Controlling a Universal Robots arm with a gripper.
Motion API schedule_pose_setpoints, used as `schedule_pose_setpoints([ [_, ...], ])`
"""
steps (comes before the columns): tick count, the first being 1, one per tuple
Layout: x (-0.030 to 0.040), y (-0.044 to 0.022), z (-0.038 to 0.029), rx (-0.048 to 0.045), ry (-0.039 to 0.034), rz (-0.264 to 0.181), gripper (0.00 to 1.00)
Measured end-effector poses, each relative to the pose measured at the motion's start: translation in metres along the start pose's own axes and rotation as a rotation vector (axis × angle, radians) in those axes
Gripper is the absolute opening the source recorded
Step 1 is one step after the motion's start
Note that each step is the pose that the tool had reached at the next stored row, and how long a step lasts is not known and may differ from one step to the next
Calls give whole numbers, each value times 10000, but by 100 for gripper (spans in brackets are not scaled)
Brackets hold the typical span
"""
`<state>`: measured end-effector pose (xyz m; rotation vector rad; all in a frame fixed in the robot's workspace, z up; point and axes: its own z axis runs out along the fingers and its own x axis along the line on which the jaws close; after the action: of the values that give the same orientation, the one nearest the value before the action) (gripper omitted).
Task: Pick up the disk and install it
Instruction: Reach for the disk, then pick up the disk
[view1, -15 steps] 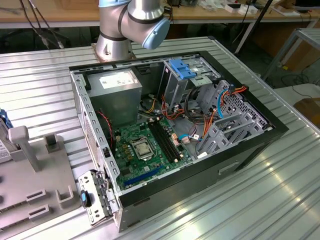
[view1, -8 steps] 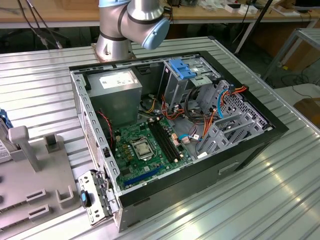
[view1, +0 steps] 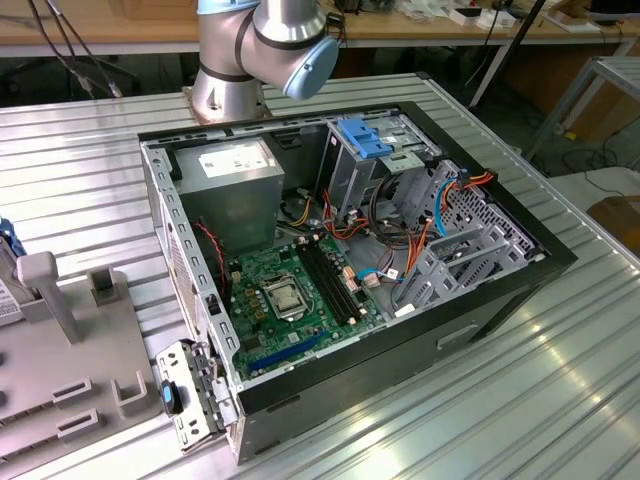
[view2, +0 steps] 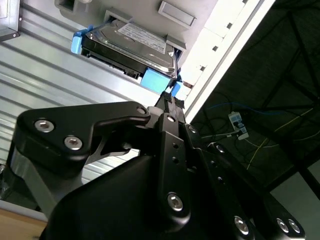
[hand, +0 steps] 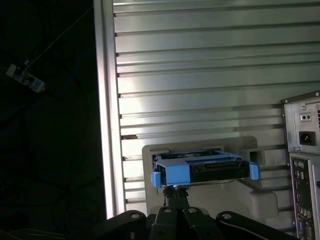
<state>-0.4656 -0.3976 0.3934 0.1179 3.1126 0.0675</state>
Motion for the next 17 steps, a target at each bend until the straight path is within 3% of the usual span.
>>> schedule_pose_setpoints([
  [17, 28, -2, 0, -4, 5, -124, 11],
])
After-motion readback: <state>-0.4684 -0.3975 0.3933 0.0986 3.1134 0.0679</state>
